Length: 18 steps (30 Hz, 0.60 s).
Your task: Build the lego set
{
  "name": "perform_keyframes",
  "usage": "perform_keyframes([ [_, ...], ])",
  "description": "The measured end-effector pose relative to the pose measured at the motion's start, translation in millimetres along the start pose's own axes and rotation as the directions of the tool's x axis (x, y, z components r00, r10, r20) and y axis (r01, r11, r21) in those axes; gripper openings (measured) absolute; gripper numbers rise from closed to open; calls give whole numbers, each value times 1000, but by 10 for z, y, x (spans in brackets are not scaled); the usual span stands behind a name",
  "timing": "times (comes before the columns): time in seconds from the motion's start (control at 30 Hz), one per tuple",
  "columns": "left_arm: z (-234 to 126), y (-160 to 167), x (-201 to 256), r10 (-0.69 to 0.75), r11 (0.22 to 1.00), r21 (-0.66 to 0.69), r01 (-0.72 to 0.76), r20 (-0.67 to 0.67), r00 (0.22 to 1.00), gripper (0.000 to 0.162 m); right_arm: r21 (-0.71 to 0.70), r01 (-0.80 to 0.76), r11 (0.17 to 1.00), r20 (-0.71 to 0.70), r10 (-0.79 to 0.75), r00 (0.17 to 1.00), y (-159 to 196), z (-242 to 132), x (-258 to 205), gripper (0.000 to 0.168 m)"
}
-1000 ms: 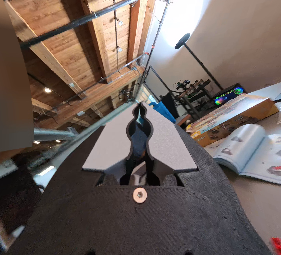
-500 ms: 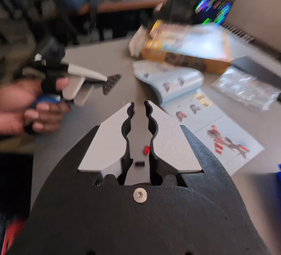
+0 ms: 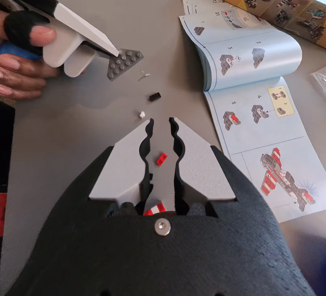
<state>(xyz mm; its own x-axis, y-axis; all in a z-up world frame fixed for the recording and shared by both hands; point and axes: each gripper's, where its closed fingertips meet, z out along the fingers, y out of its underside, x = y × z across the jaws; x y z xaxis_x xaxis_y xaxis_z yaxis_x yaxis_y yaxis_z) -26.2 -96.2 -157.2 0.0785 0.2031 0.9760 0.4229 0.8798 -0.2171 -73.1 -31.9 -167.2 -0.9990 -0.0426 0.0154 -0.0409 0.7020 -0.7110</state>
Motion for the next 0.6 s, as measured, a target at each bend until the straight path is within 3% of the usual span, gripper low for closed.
perform_keyframes([
  [0.3,-12,-22,-10,-39,999,3,39,-17,999,6,-43,61,997,99,-57,993,-129,361,-84,25],
  [0.6,-6,-12,-20,-56,998,-8,56,-20,998,5,-47,91,995,122,-84,989,-112,487,-36,30],
])
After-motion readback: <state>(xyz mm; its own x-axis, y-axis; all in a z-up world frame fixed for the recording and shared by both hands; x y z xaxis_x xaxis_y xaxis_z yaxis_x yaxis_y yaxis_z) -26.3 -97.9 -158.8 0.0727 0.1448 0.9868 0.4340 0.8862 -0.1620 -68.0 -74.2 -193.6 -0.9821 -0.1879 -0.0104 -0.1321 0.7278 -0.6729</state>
